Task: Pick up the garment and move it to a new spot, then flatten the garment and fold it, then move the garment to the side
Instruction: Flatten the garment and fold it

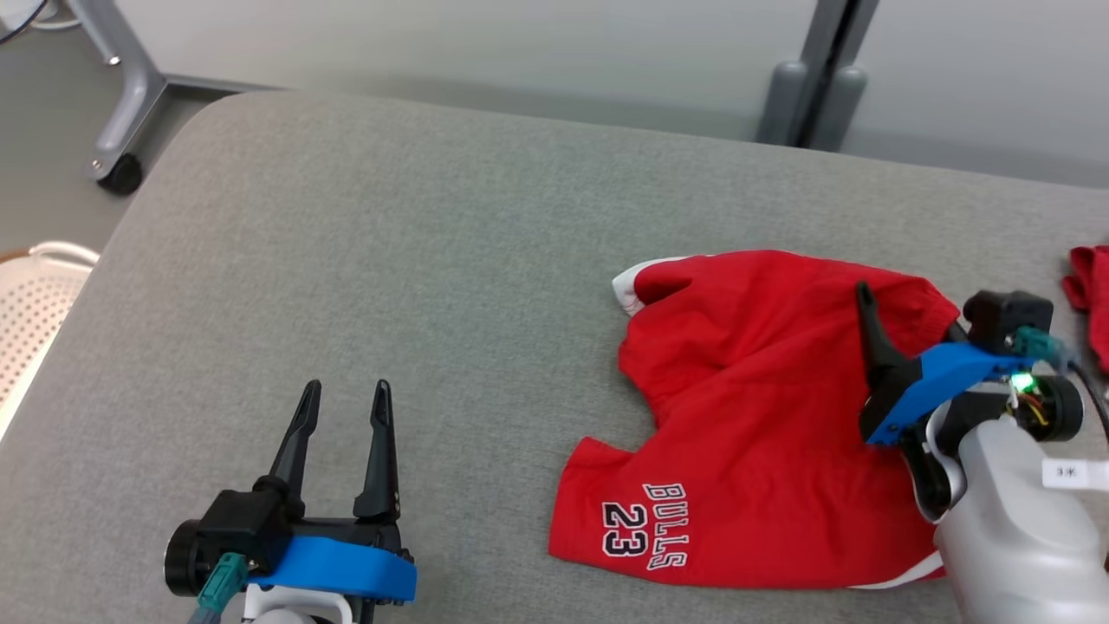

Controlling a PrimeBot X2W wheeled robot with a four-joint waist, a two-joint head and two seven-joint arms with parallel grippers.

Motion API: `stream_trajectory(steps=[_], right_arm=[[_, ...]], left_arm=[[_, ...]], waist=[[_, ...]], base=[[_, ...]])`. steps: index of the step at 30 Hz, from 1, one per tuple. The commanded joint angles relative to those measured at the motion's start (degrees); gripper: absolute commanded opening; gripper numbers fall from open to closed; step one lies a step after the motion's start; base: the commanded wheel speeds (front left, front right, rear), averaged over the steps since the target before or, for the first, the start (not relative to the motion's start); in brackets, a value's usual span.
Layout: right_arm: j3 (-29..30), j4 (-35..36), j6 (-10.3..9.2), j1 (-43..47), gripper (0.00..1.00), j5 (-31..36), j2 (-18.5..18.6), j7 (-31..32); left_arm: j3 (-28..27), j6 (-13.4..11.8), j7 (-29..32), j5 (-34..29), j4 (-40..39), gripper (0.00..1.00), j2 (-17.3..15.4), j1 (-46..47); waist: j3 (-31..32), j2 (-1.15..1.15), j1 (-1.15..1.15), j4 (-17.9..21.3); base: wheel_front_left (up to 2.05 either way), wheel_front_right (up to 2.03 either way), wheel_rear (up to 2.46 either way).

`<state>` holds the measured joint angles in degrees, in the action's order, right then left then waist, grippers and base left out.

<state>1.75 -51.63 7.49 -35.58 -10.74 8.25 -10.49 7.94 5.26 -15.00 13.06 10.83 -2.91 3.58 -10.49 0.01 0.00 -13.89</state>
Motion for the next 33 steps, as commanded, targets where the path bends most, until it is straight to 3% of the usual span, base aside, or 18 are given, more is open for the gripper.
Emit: stream_trajectory(steps=[1, 8, 16, 23, 33], right_arm=[[-0.55, 0.27, 0.02, 1.64, 1.00, -1.11, 0.16, -1.22], [-4.86, 7.76, 0.02, 8.92, 1.00, -5.25, 2.04, -4.31], [-5.18, 20.17, 0.02, 20.95, 1.00, -8.22, 3.49, -4.49], [-3.53, 26.47, 0.02, 28.87, 1.00, -8.50, 2.15, -2.16], [0.30, 38.95, 0.02, 36.93, 1.00, -6.37, -1.43, -3.91]], left_arm=[[-0.40, 0.02, -0.25, -0.38, -0.03, 1.00, 0.04, -0.22], [-2.36, 0.32, -0.25, -1.49, -0.07, 1.00, 0.04, -1.75], [-4.43, 0.73, -0.25, -2.46, -0.74, 1.00, 0.03, -3.89], [-4.52, 0.96, -0.25, -2.58, -0.90, 1.00, 0.03, -4.67], [-4.93, 1.22, -0.24, -2.68, -0.78, 1.00, 0.03, -5.67]], waist=[[1.11, -0.01, 0.00, 1.17], [3.91, -0.01, 0.00, 5.46], [5.57, -0.01, 0.00, 9.33], [6.14, -0.01, 0.00, 10.83], [7.21, -0.01, 0.00, 11.24]], base=[[0.00, 0.00, 0.00], [0.00, 0.00, 0.00], [0.00, 0.00, 0.00], [0.00, 0.00, 0.00], [0.00, 0.00, 0.00]])
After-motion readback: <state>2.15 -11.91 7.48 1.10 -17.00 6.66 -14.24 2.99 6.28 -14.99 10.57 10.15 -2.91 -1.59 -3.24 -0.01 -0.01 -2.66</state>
